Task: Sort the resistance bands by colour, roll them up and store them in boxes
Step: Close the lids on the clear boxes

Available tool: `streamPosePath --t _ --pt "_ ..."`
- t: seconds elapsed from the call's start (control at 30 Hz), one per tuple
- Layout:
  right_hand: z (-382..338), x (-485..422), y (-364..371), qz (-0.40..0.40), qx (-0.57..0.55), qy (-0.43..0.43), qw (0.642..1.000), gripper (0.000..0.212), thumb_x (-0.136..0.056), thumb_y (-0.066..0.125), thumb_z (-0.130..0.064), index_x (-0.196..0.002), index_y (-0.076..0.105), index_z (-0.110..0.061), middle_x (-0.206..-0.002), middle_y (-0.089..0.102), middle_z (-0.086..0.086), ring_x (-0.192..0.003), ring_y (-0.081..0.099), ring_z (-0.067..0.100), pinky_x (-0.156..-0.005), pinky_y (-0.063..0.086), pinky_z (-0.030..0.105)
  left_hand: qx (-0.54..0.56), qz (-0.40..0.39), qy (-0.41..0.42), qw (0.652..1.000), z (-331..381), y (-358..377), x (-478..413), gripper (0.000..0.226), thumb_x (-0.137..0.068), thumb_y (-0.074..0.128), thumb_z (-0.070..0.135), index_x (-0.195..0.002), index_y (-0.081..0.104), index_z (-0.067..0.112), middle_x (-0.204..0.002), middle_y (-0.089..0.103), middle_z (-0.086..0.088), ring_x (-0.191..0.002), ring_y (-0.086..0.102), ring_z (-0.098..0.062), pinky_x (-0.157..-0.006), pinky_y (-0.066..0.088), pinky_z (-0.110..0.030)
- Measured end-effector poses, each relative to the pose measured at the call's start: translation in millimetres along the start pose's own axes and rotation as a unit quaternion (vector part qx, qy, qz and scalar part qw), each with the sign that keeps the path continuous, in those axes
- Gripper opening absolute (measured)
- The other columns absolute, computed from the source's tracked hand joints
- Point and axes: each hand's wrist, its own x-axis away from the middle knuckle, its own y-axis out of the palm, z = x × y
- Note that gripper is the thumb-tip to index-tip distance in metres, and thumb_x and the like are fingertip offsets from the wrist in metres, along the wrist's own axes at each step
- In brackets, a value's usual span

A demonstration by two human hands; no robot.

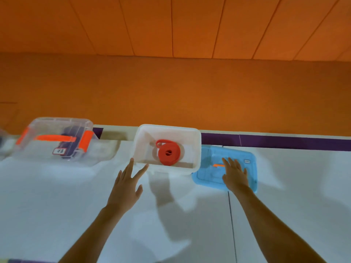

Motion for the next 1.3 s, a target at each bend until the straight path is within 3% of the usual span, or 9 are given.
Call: streamPosePath --t 0.1,0.17,0.33,0.47,0.67,0.8,0.93,1.13,1.3 --pt "9.6 -9.2 5.1 0.050 0.009 -0.016 0.999 0.056 -0.095 0.050 0.001 -0.145 0.054 -0.026 -0.145 0.057 0.000 -0.138 0.051 0.023 -0.111 0.041 0.045 0.015 0.009 -0.015 1.000 6.2 -1.8 -2.7 0.076 -0.102 0.063 0.025 -0.164 0.023 0.044 -0.177 0.001 -0.011 -0.164 0.011 -0.029 -0.131 0.014 -0.047" --pt "15.4 -9.5 6.0 0.083 0.012 -0.018 0.996 0.044 -0.095 0.053 0.000 -0.129 0.064 -0.026 -0.122 0.066 -0.004 -0.114 0.066 0.020 -0.095 0.050 0.036 0.022 0.013 -0.023 0.999 9.5 -1.1 -2.7 0.075 -0.100 0.066 0.023 -0.163 0.030 0.040 -0.176 0.005 -0.013 -0.164 0.009 -0.029 -0.131 0.014 -0.047" --pt "32.4 4.4 6.7 0.130 -0.017 -0.020 0.991 0.055 -0.092 0.054 0.007 -0.116 0.075 -0.039 -0.104 0.067 -0.007 -0.096 0.069 0.018 -0.078 0.056 0.033 0.022 0.029 -0.036 0.999 15.6 6.1 -1.0 0.072 -0.100 0.068 0.022 -0.162 0.035 0.036 -0.176 0.007 -0.014 -0.164 0.010 -0.030 -0.130 0.017 -0.048" --pt "41.5 21.8 -12.6 0.201 -0.107 -0.009 0.974 0.058 -0.089 0.057 0.012 -0.104 0.078 -0.040 -0.091 0.066 -0.003 -0.086 0.068 0.026 -0.062 0.048 0.036 0.028 0.039 -0.048 0.998 21.0 8.3 -2.1 0.066 -0.099 0.068 0.021 -0.160 0.043 0.029 -0.174 0.012 -0.019 -0.162 0.015 -0.035 -0.129 0.019 -0.051" --pt "28.3 47.5 -62.7 0.229 -0.069 -0.037 0.970 0.044 -0.097 0.062 -0.002 -0.118 0.074 -0.039 -0.103 0.069 -0.004 -0.095 0.066 0.023 -0.074 0.056 0.040 0.051 0.066 -0.039 0.996 23.9 0.8 -2.7 0.054 -0.104 0.063 0.024 -0.155 0.049 0.020 -0.170 0.027 -0.023 -0.159 0.025 -0.038 -0.128 0.023 -0.053" --pt "-26.7 51.7 -83.1 0.232 -0.073 -0.077 0.967 0.033 -0.100 0.050 -0.021 -0.109 0.073 -0.042 -0.097 0.066 -0.008 -0.094 0.061 0.019 -0.077 0.054 0.044 0.135 0.104 -0.070 0.983 20.3 -15.2 -8.6 0.066 -0.104 0.062 0.024 -0.161 0.035 0.005 -0.161 0.046 -0.017 -0.146 0.049 -0.036 -0.117 0.043 -0.048" --pt "-104.8 42.3 -81.6 0.224 -0.042 -0.128 0.965 0.048 -0.096 0.053 0.003 -0.121 0.071 -0.034 -0.110 0.071 -0.006 -0.106 0.067 0.021 -0.085 0.055 0.037 0.192 0.137 -0.081 0.968 7.9 -31.7 -22.4 0.053 -0.107 0.056 0.017 -0.157 0.043 0.006 -0.154 0.055 -0.014 -0.139 0.056 -0.034 -0.110 0.050 -0.047" --pt "-203.0 16.0 -53.2 0.248 -0.043 -0.168 0.953 0.046 -0.086 0.062 0.011 -0.113 0.075 -0.024 -0.093 0.075 0.002 -0.093 0.071 0.028 -0.073 0.058 0.042 0.415 0.136 -0.160 0.885 -11.4 -37.3 -62.9 0.051 -0.114 0.033 0.039 -0.159 0.040 0.017 -0.156 0.054 -0.005 -0.143 0.051 -0.026 -0.116 0.039 -0.039" --pt "-233.3 0.6 -21.3 0.225 -0.080 -0.197 0.951 0.045 -0.086 0.066 0.010 -0.114 0.075 -0.023 -0.111 0.071 -0.002 -0.109 0.068 0.024 -0.086 0.058 0.036 0.359 0.101 -0.105 0.922 -32.0 -16.7 -87.5 0.047 -0.110 0.044 0.025 -0.157 0.038 0.026 -0.142 0.062 -0.001 -0.129 0.061 -0.027 -0.102 0.051 -0.042"
